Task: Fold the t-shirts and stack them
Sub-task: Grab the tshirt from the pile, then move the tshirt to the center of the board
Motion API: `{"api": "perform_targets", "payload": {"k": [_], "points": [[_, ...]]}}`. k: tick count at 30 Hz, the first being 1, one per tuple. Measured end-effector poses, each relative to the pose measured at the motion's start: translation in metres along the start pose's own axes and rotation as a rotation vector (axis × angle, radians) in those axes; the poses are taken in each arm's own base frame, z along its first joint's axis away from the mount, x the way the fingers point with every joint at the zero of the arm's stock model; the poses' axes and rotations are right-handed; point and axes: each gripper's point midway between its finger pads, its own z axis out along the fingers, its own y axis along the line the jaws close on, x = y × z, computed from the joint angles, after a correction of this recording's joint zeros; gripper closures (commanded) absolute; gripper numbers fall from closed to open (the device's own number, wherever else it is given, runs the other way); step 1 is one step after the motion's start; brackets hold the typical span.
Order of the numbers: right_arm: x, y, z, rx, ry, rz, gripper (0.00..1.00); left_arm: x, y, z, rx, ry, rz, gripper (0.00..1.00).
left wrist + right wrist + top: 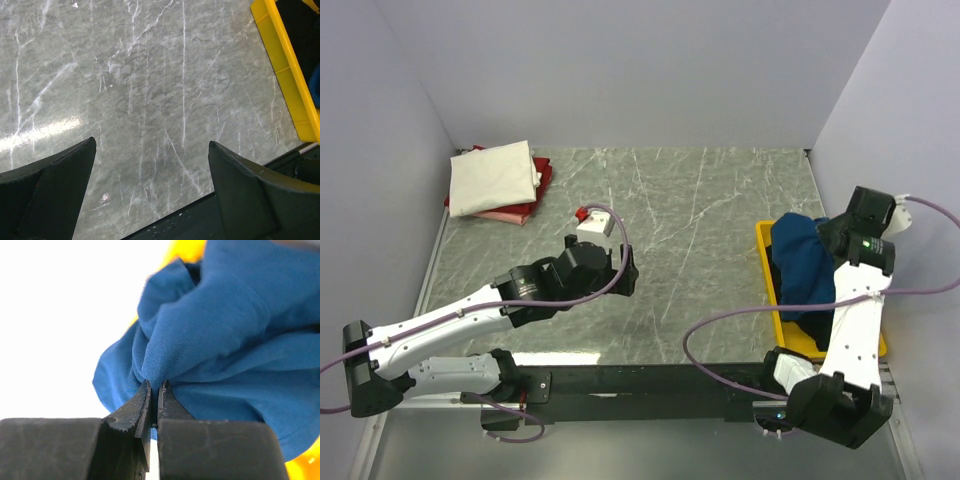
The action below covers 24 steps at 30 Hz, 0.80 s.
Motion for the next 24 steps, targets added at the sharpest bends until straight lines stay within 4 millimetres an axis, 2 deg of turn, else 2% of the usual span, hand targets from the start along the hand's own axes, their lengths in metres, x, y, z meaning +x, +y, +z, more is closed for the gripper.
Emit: {"api": "perform_targets", "payload": {"k": [6,10,12,14,17,19,22,23,24], "points": [[-0.029,0.045,-0.054,-0.212,-0.041,-0.003,1.0,-0.012,-0.001,-0.011,0.026,-0.04,-0.025,0.01],[-0.034,0.079,-0.092,-0.37,-0.021,-0.034,1.0,-0.027,0.003,-0.023,0.04,-0.09,-0.055,0.01],[-0.03,0.1,-0.113,-0.449,-0.002,-0.071,1.0,-0.032,0.006,-0.025,0.031,-0.108,-0.067,0.0],[-0.016,0.128,-0.14,-0.555,0.032,-0.136,1.0,-0.038,0.01,-0.026,0.016,-0.125,-0.078,0.0],[0.016,0.162,-0.18,-0.713,0.111,-0.23,1.0,-0.044,0.019,-0.026,-0.01,-0.144,-0.098,0.01],[0.043,0.176,-0.202,-0.797,0.179,-0.292,1.0,-0.049,0.026,-0.028,-0.027,-0.16,-0.122,0.01],[0.081,0.187,-0.221,-0.864,0.269,-0.381,1.0,-0.06,0.039,-0.033,-0.057,-0.2,-0.172,0.01],[0.093,0.189,-0.224,-0.878,0.293,-0.411,0.97,-0.064,0.044,-0.036,-0.066,-0.214,-0.193,0.01],[0.106,0.192,-0.225,-0.894,0.319,-0.443,0.8,-0.068,0.048,-0.038,-0.074,-0.228,-0.212,0.0]]}}
